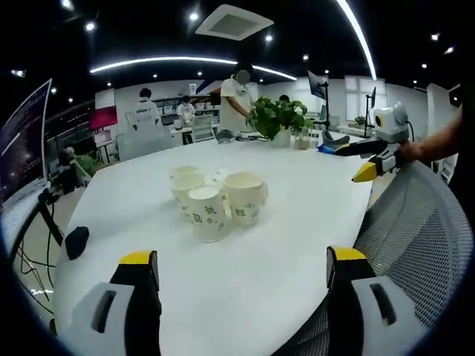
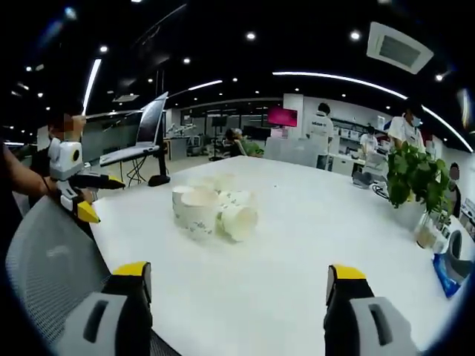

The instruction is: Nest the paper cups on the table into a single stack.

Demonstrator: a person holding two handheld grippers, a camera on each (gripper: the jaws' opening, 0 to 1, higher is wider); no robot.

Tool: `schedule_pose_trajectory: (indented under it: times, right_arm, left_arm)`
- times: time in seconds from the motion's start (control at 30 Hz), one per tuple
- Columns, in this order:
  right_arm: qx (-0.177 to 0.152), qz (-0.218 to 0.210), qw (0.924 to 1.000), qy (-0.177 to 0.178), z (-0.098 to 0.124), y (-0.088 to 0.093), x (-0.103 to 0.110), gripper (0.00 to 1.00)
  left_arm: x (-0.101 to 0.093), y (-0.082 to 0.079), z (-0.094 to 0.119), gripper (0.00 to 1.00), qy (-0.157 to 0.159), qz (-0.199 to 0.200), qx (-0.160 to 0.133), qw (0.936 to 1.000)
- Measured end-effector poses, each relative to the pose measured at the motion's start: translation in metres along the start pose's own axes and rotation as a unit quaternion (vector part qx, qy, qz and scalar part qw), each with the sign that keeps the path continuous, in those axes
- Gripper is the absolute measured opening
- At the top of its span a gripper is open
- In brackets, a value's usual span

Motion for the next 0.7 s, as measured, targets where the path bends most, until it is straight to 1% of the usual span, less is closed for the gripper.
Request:
schedule_pose_trajectory:
  times: [0.43,0.7]
  right_arm:
    - [-0.001,0.000,1.0000,0.000,0.0004,0.0000,-0.0002,1.00]
    - [-0.003,-0.002,1.0000,0.001,0.0008,-0.0003,0.0001,1.00]
  left_arm:
    - [-0.0008,-0.0025,0.0009,0.97,-0.009,0.001,-0.003,1.0000]
    - [0.0010,-0.0007,0.0009,0.98,-0.010,0.001,-0.001,0.9999]
Point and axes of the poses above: the point that each gripper's makers call its tool centre point, and the gripper's own axes: z roughly backward along the fingers, x roughly to its left, y roughly out of its underside, the point moved 9 cm from there along z, roughly backward along the fingers, and after that the axes turned 8 degrees about -z, right-handed, at the moved point
